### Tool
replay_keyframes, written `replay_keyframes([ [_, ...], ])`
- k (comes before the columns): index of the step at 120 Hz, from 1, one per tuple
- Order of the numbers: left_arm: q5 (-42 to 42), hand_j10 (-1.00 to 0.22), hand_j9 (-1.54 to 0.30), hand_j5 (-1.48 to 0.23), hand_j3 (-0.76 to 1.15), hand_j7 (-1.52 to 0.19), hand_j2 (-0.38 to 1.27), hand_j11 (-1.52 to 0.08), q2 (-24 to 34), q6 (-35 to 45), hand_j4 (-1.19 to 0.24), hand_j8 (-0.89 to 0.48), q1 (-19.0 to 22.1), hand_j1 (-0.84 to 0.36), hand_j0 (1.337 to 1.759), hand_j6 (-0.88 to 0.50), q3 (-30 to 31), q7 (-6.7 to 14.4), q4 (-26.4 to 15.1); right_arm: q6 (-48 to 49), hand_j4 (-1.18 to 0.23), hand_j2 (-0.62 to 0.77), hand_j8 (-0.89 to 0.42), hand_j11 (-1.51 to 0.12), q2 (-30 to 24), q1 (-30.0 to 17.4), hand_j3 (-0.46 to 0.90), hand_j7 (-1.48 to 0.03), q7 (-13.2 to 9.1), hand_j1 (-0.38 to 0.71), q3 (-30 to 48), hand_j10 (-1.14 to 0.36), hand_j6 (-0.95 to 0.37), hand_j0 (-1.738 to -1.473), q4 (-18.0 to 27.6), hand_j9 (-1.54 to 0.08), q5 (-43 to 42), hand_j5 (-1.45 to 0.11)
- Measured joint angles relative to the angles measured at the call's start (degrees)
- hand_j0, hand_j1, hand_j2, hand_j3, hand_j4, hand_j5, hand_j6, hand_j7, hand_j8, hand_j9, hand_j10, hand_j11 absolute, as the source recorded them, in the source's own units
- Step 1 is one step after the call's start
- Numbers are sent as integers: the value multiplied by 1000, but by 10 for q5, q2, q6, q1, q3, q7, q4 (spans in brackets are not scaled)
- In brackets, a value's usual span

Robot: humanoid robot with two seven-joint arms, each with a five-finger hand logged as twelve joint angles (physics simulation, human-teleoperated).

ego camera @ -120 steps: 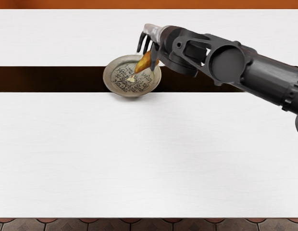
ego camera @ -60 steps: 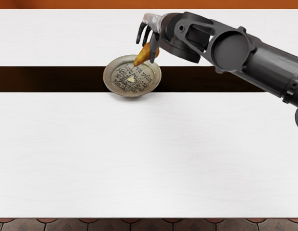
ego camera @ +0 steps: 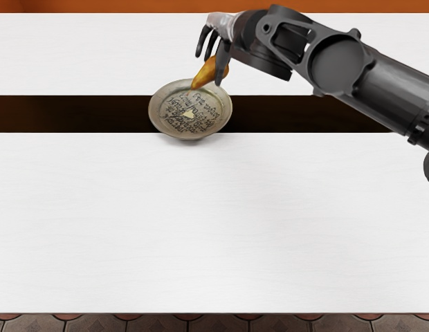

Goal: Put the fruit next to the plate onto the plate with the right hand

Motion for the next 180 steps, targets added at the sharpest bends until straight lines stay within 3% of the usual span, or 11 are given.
replay_keyframes([
  [119, 0, 0, 0, 0, 0, 0, 0, 0, 0, 0, 0, 0, 0, 349, 1658, 0, 0, 0, 0, 6, -738, 543, -535, -955, 0, 8, 0, -952, 0, 304, 10, -720, -637, -1656, 2, -954, 19, -943],
  [122, 0, 0, 0, 0, 0, 0, 0, 0, 0, 0, 0, 0, 0, 349, 1658, 0, 0, 0, -1, 5, -718, 534, -530, -930, 0, 8, 0, -927, 0, 301, 10, -704, -635, -1657, 2, -930, 19, -918],
  [133, 0, 0, 0, 0, 0, 0, 0, 0, 0, 0, 0, 0, 0, 349, 1658, 0, 0, 0, -1, -1, -470, 337, -350, -609, 0, 15, 0, -607, 0, 80, 6, -461, -417, -1657, 0, -609, 15, -601],
  [146, 0, 0, 0, 0, 0, 0, 0, 0, 0, 0, 0, 0, 0, 349, 1658, 0, 0, 0, -1, -5, -291, 196, -220, -376, 0, 19, 0, -374, 0, -81, 1, -285, -260, -1658, 0, -376, 13, -372],
  [180, 0, 0, 0, 0, 0, 0, 0, 0, 0, 0, 0, 0, 1, 349, 1658, 0, 0, 0, -1, -3, -97, 45, -80, -124, 0, 29, 0, -123, 0, -255, -9, -95, -90, -1658, 3, -124, 20, -123],
])
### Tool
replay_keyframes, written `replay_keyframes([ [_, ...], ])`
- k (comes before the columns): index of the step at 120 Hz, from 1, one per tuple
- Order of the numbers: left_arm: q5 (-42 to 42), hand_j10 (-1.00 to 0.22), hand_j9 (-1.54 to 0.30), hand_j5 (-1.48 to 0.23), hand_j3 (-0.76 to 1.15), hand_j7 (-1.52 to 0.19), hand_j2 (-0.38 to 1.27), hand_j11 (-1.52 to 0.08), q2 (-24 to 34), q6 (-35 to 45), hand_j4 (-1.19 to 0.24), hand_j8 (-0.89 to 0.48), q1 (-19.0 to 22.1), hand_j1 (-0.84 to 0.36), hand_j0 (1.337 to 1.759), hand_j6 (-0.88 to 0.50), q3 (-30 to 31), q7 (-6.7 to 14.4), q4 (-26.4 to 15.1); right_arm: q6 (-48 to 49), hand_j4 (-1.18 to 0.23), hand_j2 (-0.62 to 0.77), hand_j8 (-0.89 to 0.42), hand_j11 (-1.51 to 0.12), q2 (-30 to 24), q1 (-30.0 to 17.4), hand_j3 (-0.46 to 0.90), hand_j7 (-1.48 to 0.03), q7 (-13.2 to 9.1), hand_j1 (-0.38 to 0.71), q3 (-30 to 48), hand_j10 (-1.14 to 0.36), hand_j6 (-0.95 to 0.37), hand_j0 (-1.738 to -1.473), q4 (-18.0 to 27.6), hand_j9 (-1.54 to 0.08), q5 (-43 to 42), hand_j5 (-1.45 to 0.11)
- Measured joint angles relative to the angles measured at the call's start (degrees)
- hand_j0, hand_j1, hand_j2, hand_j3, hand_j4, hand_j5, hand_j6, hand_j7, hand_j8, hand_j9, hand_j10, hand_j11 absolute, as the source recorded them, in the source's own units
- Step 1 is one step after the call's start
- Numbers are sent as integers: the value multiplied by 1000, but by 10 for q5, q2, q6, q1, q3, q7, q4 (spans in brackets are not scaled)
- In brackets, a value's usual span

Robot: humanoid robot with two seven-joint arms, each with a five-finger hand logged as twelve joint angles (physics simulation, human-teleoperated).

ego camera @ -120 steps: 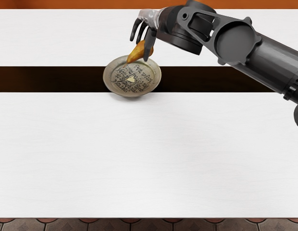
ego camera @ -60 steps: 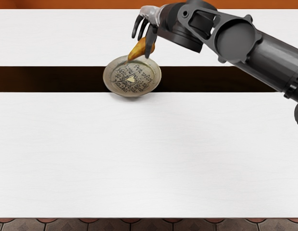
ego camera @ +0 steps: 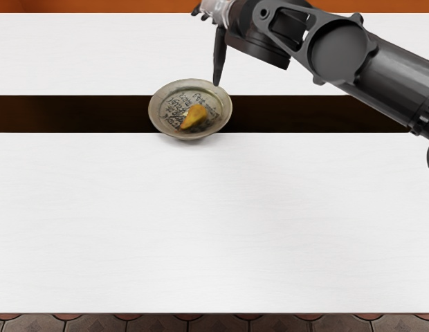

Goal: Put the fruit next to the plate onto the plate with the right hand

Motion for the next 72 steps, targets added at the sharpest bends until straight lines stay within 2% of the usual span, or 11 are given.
replay_keyframes([
  [18, 0, 0, 0, 0, 0, 0, 0, 0, 0, 0, 0, 0, 1, 349, 1658, 0, 0, 0, 0, -2, -63, 19, -55, -79, 0, -1, 0, -79, 0, -286, -4, -62, -60, -1658, 16, -79, 54, -79],
  [39, 0, 0, 0, 0, 0, 0, 0, 0, 0, 0, 0, 0, 1, 349, 1658, 0, 0, 0, 0, -1, -45, 5, -42, -56, 0, -25, 0, -56, 0, -302, -5, -44, -44, -1658, 92, -56, 168, -56],
  [49, 0, 0, 0, 0, 0, 0, 0, 0, 0, 0, 0, 0, 2, 349, 1658, 0, 0, 0, 0, -1, -40, 1, -38, -51, -1, -41, 0, -51, 0, -305, -3, -40, -40, -1658, 174, -51, 225, -51],
  [60, 0, 0, 0, 0, 0, 0, 0, 0, 0, 0, 0, 0, 2, 349, 1658, 0, 0, 0, 0, -2, -38, -1, -36, -47, -35, -54, 0, -47, 0, -308, 0, -37, -38, -1658, 283, -47, 302, -47],
  [72, 0, 0, 0, 0, 0, 0, 0, 0, 0, 0, 0, 0, 2, 349, 1658, 0, 0, 0, 0, 2, -35, -3, -35, -45, -72, -84, 0, -45, 0, -309, 23, -35, -36, -1658, 367, -45, 352, -45],
])
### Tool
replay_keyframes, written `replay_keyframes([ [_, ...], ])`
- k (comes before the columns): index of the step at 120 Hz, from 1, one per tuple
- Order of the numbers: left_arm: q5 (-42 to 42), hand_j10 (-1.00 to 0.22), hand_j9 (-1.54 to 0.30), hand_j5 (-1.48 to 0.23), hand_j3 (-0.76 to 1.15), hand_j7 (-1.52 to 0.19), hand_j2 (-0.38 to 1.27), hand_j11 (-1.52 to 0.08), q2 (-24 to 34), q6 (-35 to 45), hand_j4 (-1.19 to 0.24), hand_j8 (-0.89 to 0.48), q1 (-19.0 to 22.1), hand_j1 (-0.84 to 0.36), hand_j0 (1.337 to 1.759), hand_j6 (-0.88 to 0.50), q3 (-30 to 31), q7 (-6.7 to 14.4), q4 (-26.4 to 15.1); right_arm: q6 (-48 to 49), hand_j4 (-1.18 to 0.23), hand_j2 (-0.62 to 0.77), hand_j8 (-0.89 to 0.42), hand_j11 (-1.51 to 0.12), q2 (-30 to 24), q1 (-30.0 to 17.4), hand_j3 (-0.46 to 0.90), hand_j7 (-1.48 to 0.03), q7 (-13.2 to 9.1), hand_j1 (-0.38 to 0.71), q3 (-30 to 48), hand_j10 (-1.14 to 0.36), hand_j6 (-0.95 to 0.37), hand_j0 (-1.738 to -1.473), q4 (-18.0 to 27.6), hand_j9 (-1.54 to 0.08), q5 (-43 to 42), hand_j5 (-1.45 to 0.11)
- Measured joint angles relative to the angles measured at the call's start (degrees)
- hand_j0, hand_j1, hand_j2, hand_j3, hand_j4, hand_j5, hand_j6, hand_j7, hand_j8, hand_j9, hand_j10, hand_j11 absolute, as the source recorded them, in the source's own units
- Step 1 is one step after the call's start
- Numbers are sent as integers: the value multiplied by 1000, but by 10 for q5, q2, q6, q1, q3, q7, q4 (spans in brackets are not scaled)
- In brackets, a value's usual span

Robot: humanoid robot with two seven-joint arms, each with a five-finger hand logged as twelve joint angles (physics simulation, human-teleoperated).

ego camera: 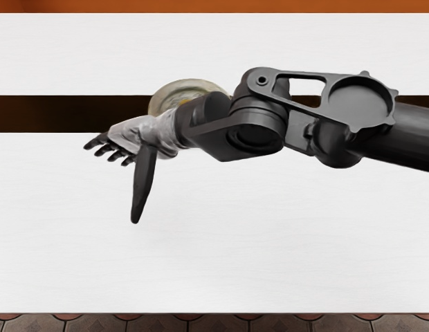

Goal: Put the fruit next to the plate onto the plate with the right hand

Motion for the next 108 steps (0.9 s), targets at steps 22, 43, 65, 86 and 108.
replay_keyframes([
  [22, 0, 0, 0, 0, 0, 0, 0, 0, 0, 0, 0, 0, 0, 349, 1658, 0, 0, 0, 0, 104, -33, -5, -33, -42, -102, -113, 0, -42, 0, -311, 94, -33, -33, -1658, 94, -42, 103, -42],
  [43, 0, 0, 0, 0, 0, 0, 0, 0, 0, -1, 0, 0, 0, 349, 1658, 0, -1, 0, -3, 240, -32, -6, -32, -41, -244, -191, 0, -41, 0, -311, 138, -32, -32, -1658, 112, -41, 213, -41],
  [65, 0, 0, 0, 0, 0, 0, 0, 0, 0, -5, 0, 0, 3, 349, 1658, 0, -1, 0, -10, 277, -31, -6, -31, -41, -363, -245, 0, -41, 0, -312, 156, -31, -31, -1658, 91, -41, 268, -41],
  [86, 0, 0, 0, 0, 0, 0, 0, 0, 0, -6, 0, 0, 4, 349, 1658, 0, -2, -1, -25, 284, -30, -6, -30, -40, -460, -294, 0, -41, 0, -312, 158, -31, -30, -1658, 60, -40, 321, -40],
  [108, 0, 0, 0, 0, 0, 0, 0, 0, 0, -6, 0, 0, 4, 349, 1658, 0, -2, -1, -32, 285, -29, -6, -29, -40, -561, -317, 0, -40, 0, -312, 156, -30, -28, -1658, 53, -40, 360, -40],
])
